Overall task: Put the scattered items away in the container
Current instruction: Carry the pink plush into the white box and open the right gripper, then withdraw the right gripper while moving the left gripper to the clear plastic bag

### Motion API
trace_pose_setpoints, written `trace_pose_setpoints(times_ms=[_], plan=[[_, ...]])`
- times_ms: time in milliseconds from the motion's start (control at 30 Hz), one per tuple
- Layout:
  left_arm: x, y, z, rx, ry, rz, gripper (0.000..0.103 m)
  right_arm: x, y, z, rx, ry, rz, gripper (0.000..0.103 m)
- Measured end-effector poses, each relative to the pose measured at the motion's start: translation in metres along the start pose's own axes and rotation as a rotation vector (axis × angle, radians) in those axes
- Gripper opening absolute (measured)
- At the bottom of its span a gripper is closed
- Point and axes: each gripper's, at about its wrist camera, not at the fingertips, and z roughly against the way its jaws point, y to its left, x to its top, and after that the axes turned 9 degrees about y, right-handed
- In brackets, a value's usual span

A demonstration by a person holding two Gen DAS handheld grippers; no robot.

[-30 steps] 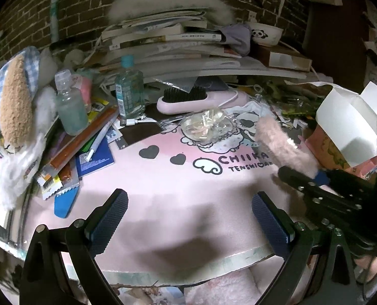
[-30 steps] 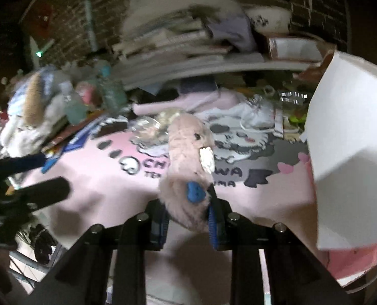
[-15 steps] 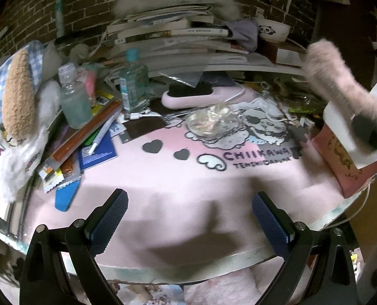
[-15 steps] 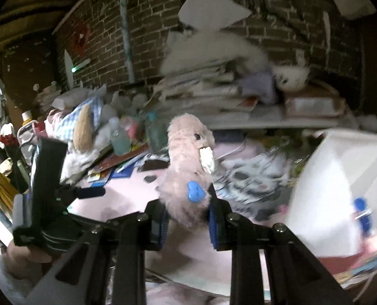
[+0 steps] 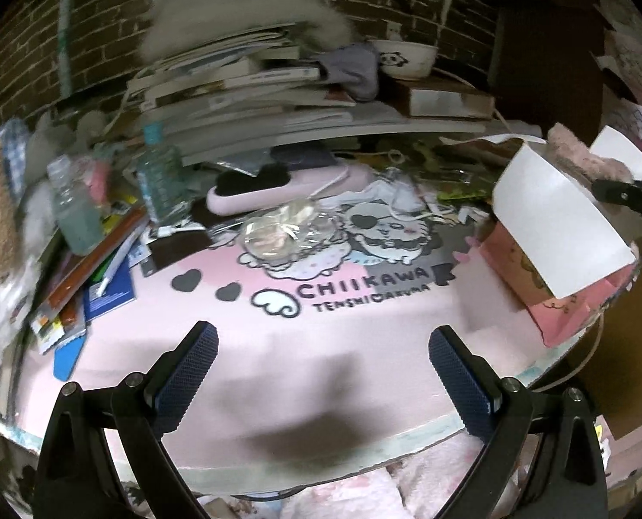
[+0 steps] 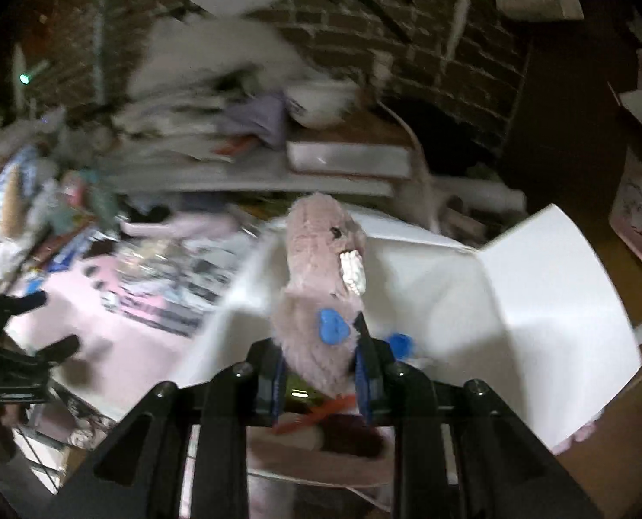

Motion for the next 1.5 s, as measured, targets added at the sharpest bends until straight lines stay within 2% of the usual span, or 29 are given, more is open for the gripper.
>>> trace_pose_setpoints(times_ms=[233,633,833,933,1000,1100,1233,1300,1400,1500], plan=[[0.001,-0.011,-0.001,0.011,0.005,-0.02,0.098,0.014,-0.027,-0.028,0.002,0.207,0.043,0.023],[0.001,-0.014,-0.005,0.022,0.016,-0.024,0.098,0.011,-0.026,-0.037,-0.065,0.373,0.153,0.023],[0.001,-0.015,-0.005,0.041,0.015,-0.028,0.098,0.014,-0.024,-0.039,-0.095,0.412,0.193,0.025],[0.001,-0.014,-0.006,0.044,0.015,-0.026,0.098,0.014,-0.022,-0.036,-0.127,0.388,0.206,0.035],[0.001,-0.014,-0.007,0.046,0.016,-0.024,0.098,0.013,-0.021,-0.033,-0.14,0.37,0.21,0.049],[0.001,-0.012,-0.007,0.048,0.013,-0.02,0.098,0.012,-0.021,-0.026,-0.136,0.332,0.199,0.059],[0.0,-0.012,-0.008,0.05,0.011,-0.02,0.098,0.01,-0.014,-0.006,-0.143,0.224,0.181,0.068],[0.0,-0.012,-0.008,0.05,0.011,-0.019,0.098,0.009,-0.007,0.005,-0.143,0.157,0.181,0.077],[0.0,-0.012,-0.008,0.047,0.007,-0.018,0.098,0.007,0.007,0.021,-0.119,0.06,0.183,0.082],[0.0,-0.012,-0.007,0.049,0.002,-0.016,0.098,0.006,0.024,0.032,-0.032,-0.014,0.19,0.084]])
